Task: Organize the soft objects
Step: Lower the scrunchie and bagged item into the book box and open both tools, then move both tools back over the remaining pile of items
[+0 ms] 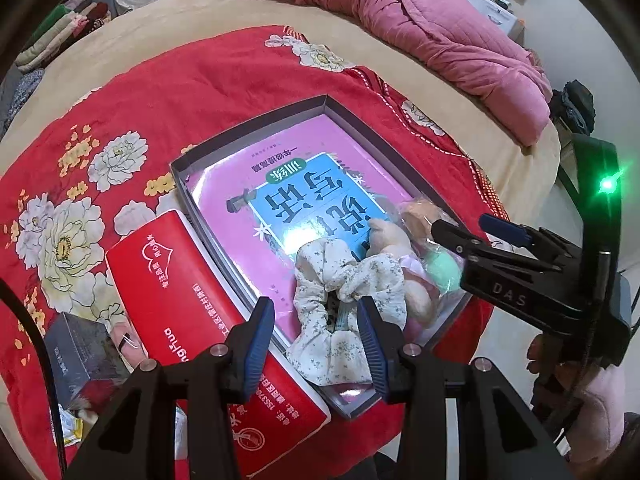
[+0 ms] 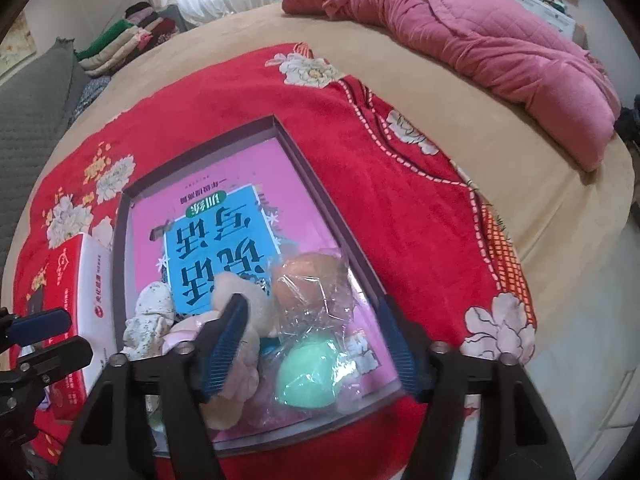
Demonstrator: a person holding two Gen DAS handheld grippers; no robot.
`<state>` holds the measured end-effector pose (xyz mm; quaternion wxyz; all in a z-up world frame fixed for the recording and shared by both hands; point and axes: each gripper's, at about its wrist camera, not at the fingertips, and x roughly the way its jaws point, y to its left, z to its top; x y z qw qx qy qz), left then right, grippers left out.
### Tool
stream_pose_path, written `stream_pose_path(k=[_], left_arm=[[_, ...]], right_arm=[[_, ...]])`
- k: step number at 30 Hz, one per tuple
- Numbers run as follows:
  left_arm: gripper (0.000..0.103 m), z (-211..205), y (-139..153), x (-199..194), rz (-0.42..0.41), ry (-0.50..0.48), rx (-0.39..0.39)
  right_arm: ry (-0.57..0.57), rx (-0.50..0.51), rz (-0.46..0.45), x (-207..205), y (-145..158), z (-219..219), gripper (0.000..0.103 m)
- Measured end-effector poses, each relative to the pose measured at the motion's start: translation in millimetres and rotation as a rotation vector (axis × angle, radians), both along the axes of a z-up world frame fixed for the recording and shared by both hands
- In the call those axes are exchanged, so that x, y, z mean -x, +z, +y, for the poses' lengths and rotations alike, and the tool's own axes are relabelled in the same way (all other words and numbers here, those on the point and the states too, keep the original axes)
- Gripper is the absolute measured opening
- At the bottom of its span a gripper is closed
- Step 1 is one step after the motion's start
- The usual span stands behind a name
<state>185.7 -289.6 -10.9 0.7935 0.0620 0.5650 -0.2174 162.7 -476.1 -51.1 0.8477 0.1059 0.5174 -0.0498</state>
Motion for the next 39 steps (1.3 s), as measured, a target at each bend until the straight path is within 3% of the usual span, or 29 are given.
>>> stream_pose_path(k=[7, 11, 18, 25, 39], left_arm=[[0.043, 1.7, 5.3, 8.3, -0.014, -0.006, -0.003], [0.054, 4.8, 9.4, 13.3, -0.021, -0.006, -0.001], [0.055, 12.0, 17.2, 22.3, -0.037, -0.005, -0.002], [0.062, 23.1, 26.4, 32.5, -0.058, 0.007, -0.002], [0.064, 56.8, 39.5, 55.5, -0.093, 0.047, -0.004]], right_arm=[[-0.003, 0.034, -0.017, 10.6, 15.4, 1.1, 0.072], [-0.005, 0.054, -0.026, 16.5, 24.1, 2.8, 0.073], [-0.011, 0.096, -0.038, 27.6, 35.2, 8.2, 0.073], [-0.027, 0.061, -0.065, 38.3, 49.8, 12.9, 0.074], [-0.02, 0.053, -0.12, 59.5, 77.5, 35.1, 0.077]])
